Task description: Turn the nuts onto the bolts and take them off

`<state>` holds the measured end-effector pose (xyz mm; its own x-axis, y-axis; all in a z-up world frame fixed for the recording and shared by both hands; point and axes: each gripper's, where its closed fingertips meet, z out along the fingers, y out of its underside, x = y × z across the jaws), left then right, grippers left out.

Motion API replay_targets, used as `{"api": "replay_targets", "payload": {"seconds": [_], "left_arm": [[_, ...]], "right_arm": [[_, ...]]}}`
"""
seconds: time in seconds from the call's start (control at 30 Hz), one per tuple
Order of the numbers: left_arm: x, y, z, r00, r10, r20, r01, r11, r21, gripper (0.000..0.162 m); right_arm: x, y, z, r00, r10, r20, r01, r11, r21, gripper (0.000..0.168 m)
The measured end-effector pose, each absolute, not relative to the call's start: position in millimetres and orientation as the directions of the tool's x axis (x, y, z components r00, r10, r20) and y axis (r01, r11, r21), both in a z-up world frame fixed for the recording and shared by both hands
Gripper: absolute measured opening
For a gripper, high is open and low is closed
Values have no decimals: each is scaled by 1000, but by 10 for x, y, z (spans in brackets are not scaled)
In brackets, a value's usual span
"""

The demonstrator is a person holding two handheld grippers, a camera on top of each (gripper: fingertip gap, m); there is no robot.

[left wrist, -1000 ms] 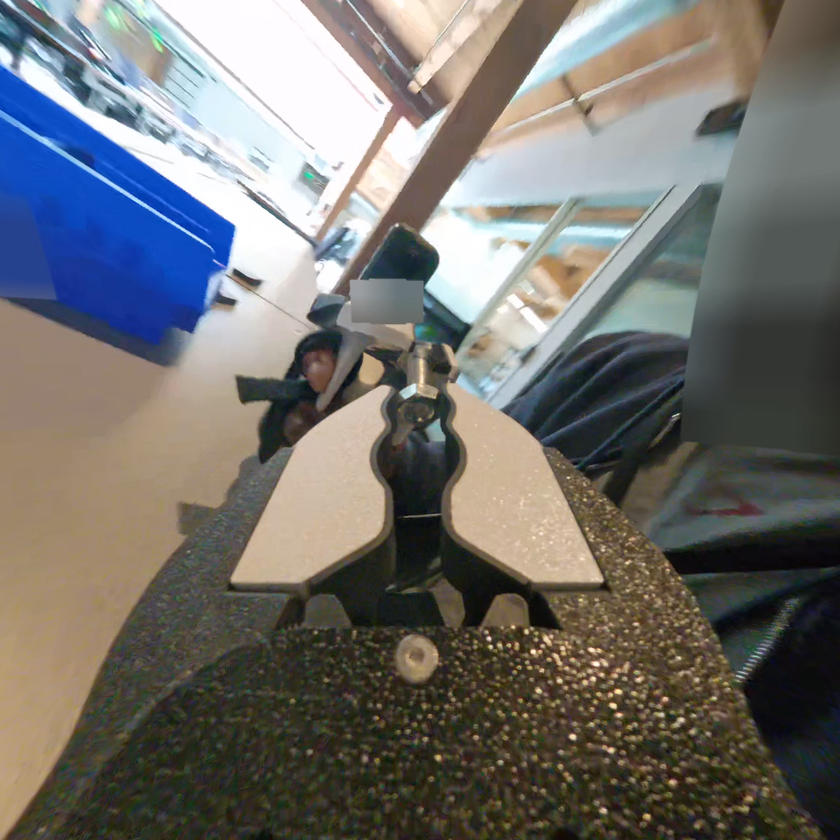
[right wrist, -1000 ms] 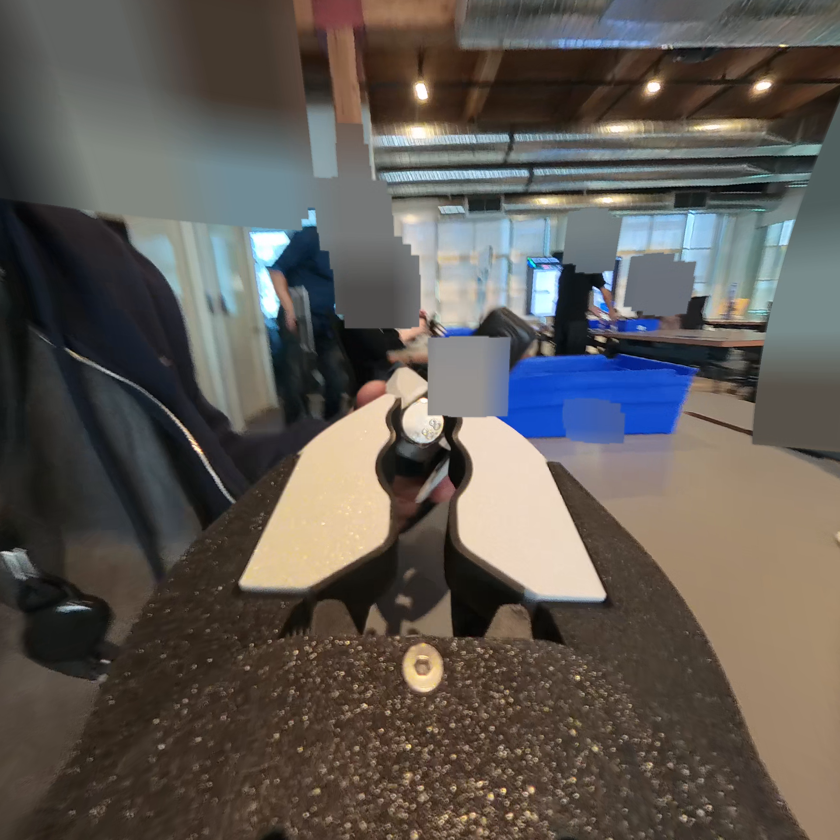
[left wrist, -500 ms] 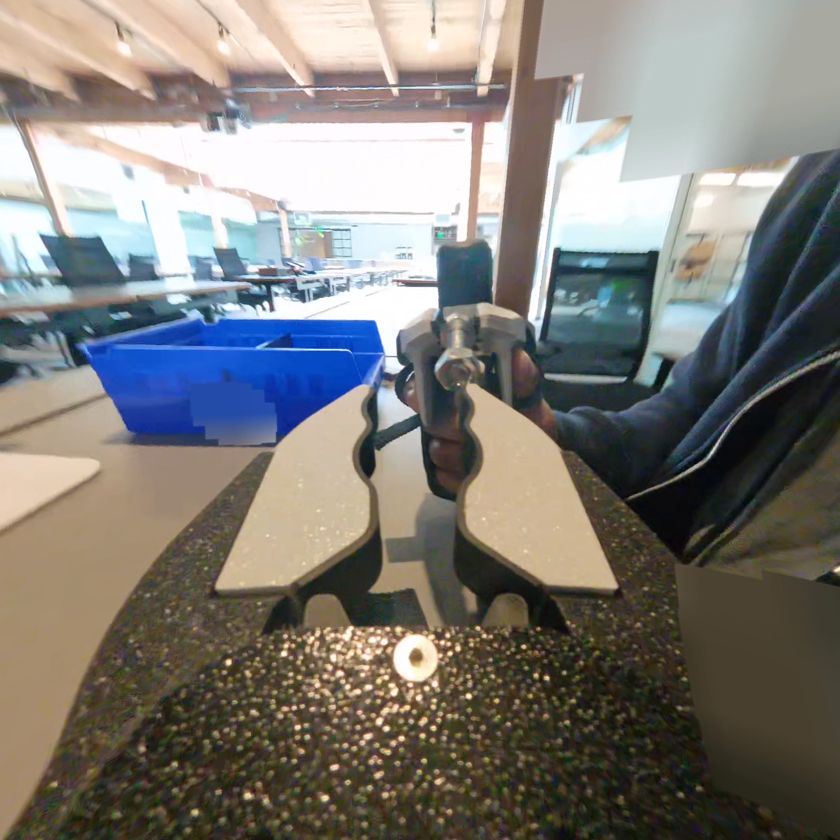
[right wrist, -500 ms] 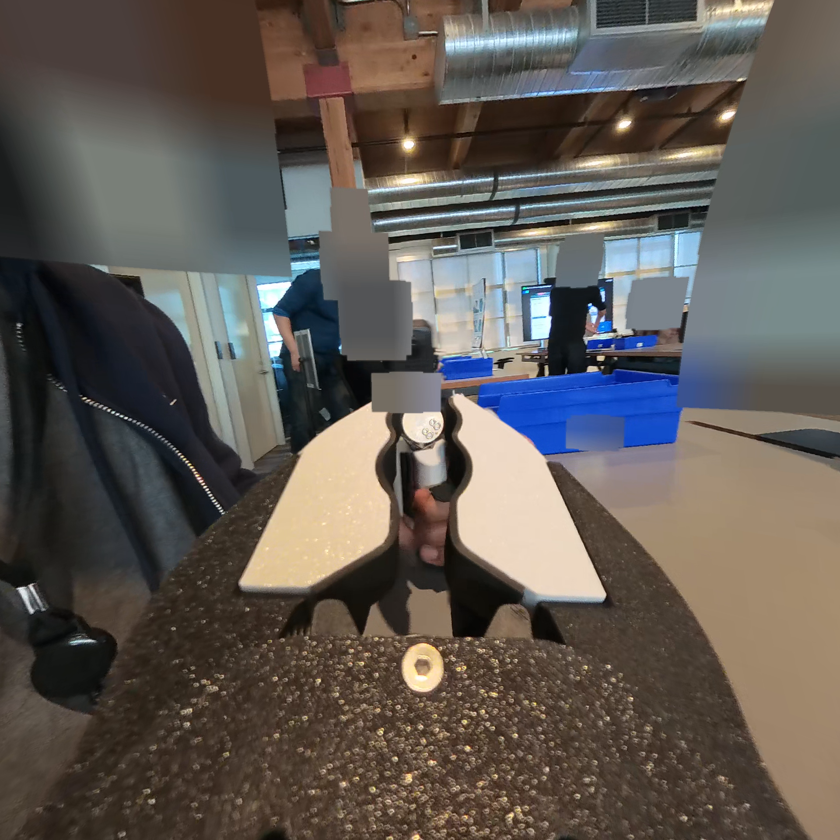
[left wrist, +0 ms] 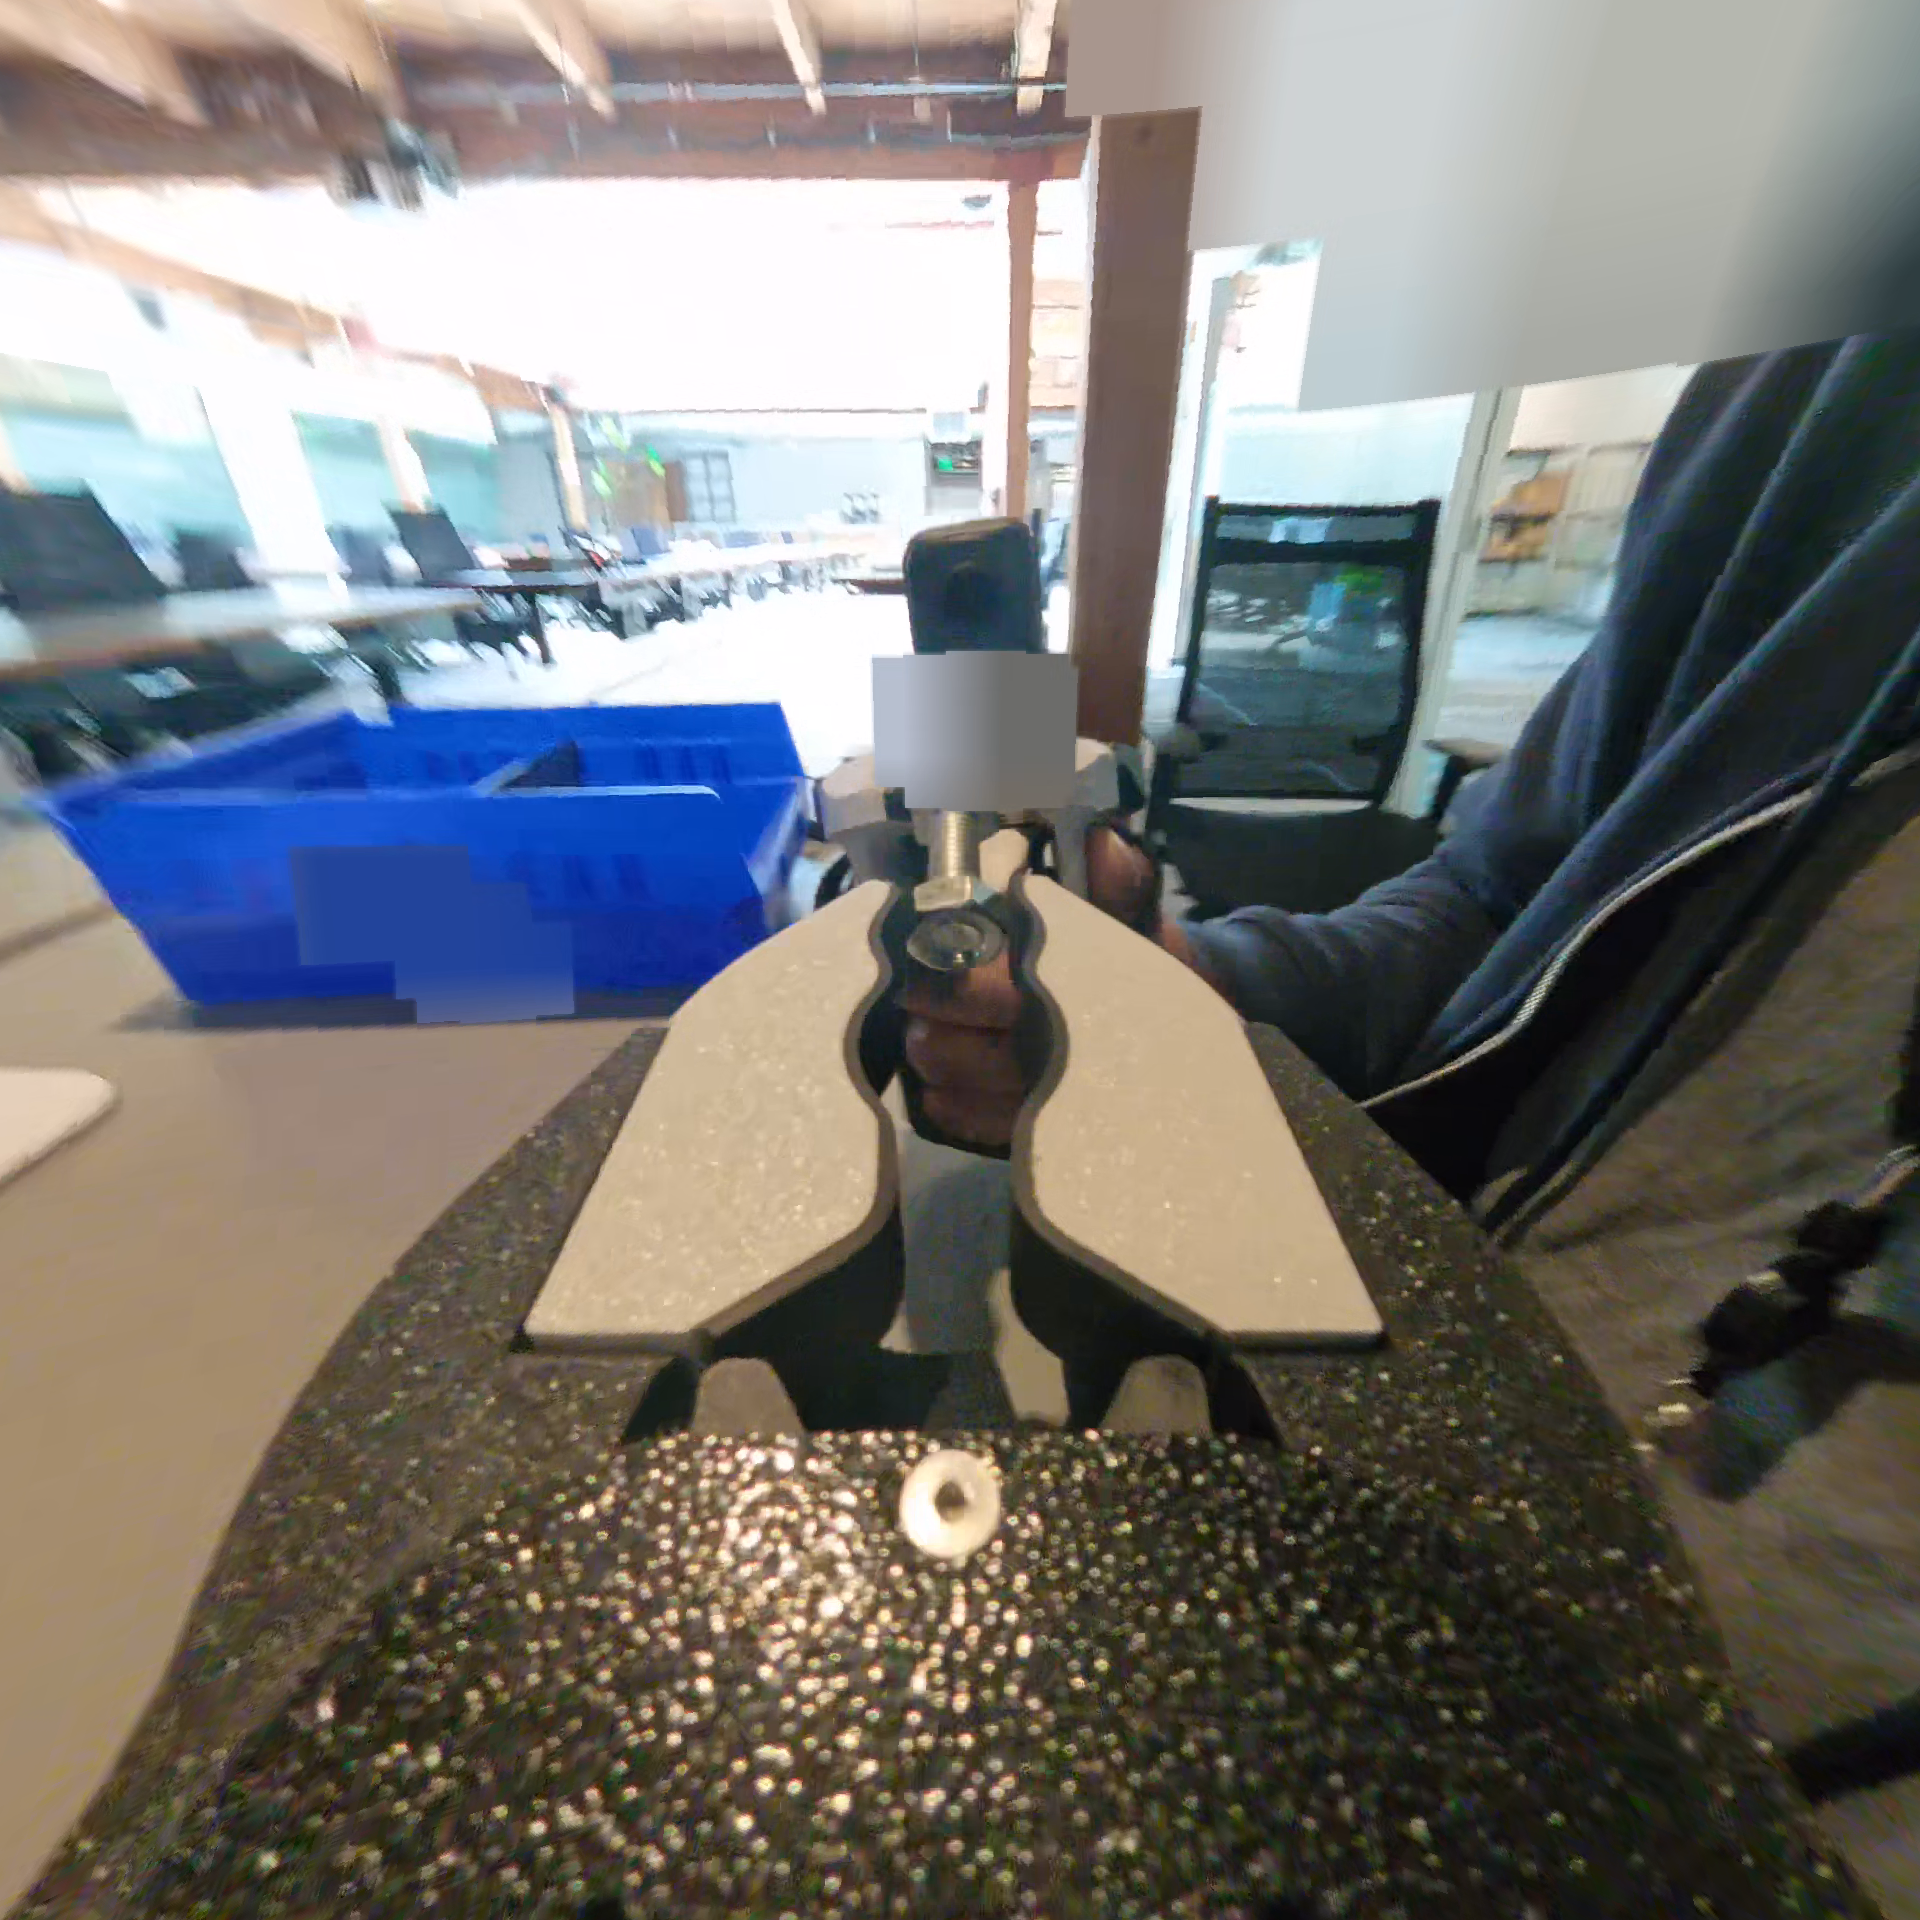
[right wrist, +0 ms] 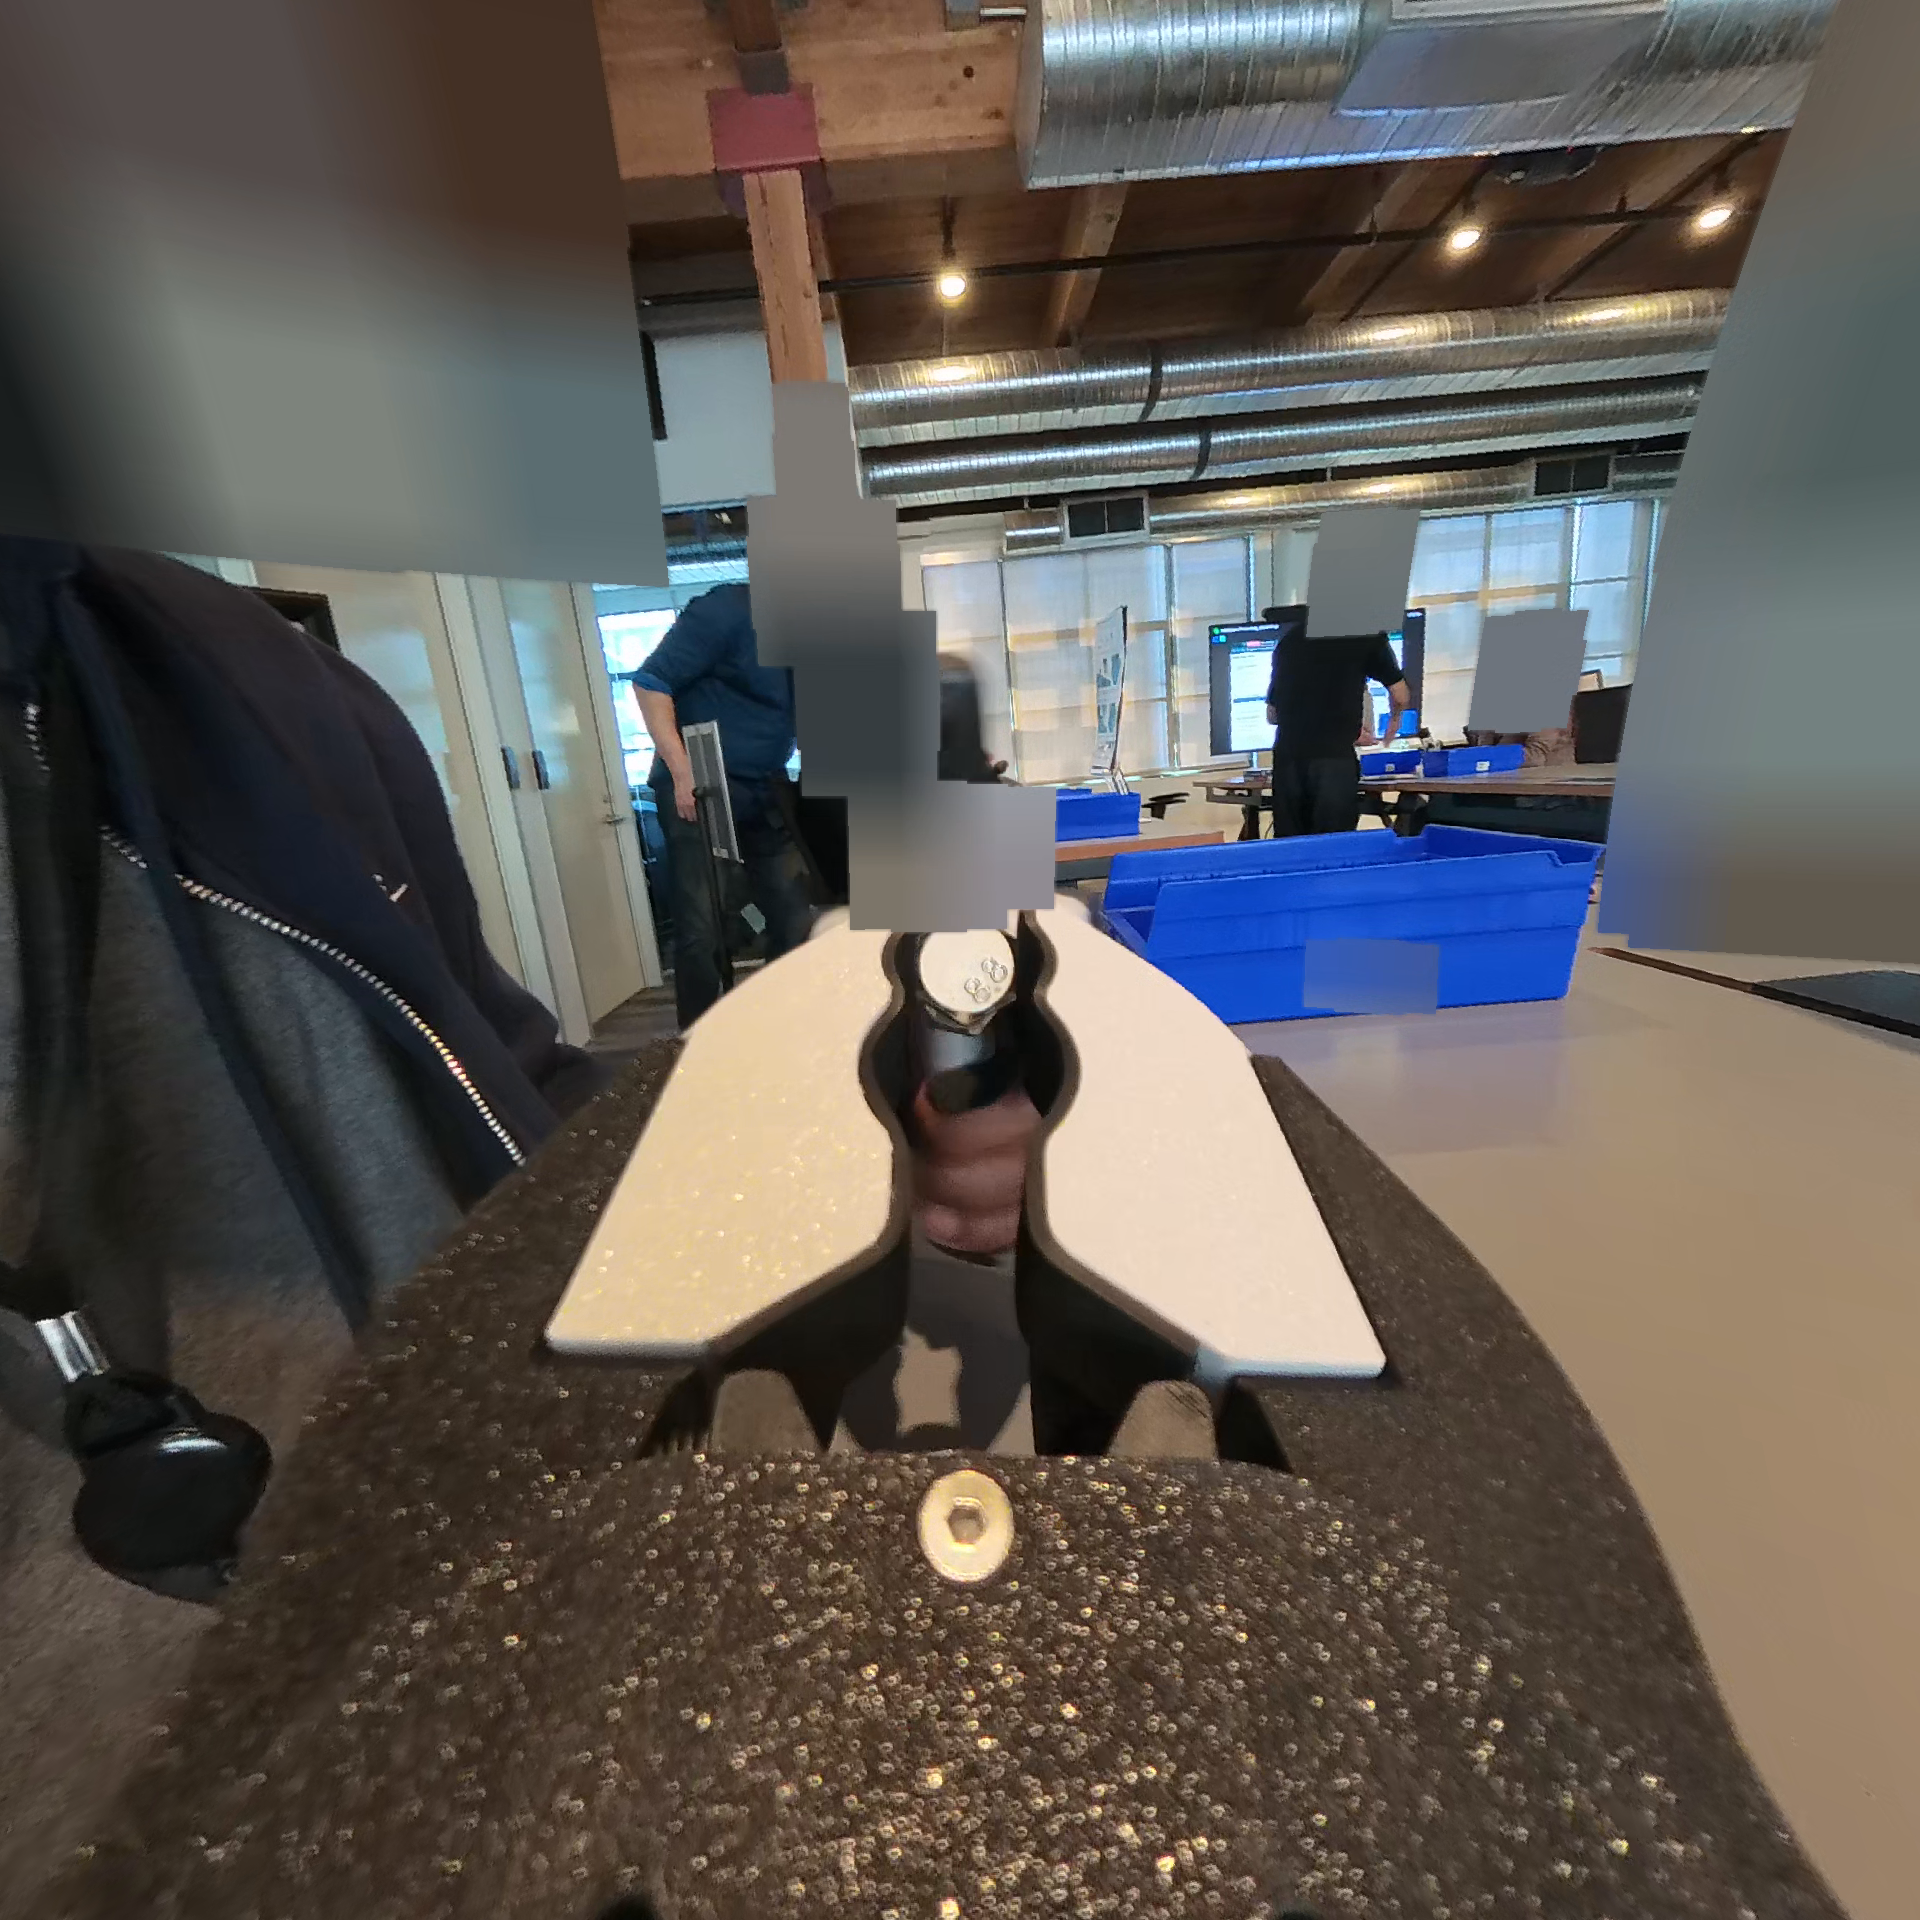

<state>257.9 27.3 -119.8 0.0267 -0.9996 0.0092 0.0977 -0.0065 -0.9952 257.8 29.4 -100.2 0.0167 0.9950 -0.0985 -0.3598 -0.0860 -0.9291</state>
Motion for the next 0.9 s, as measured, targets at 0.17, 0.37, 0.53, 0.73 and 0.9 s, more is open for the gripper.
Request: {"api": "replay_targets", "payload": {"seconds": [0.17, 0.37, 0.53, 0.73, 0.9], "left_arm": [[2512, 215, -1199, -267, -781, 565, 65, -599, -798, 18], [2454, 259, -1247, -472, -538, 698, 46, -806, -590, 18], [2450, 265, -1232, -488, -542, 684, 55, -802, -595, 18], [2342, 449, -1148, -464, -618, 634, 204, -771, -603, 21], [2375, 499, -1134, 43, -993, 107, 272, -91, -958, 20]], "right_arm": [[2528, 244, -1044, 37, 999, -37, -306, -24, -952, 18], [2446, 255, -1116, 132, 989, 62, -207, 89, -974, 17], [2454, 258, -1106, 149, 986, 73, -212, 104, -972, 17], [2575, 316, -1009, 135, 991, -1, -304, 41, -952, 17], [2636, 348, -980, 94, 994, -63, -359, -25, -933, 17]]}}
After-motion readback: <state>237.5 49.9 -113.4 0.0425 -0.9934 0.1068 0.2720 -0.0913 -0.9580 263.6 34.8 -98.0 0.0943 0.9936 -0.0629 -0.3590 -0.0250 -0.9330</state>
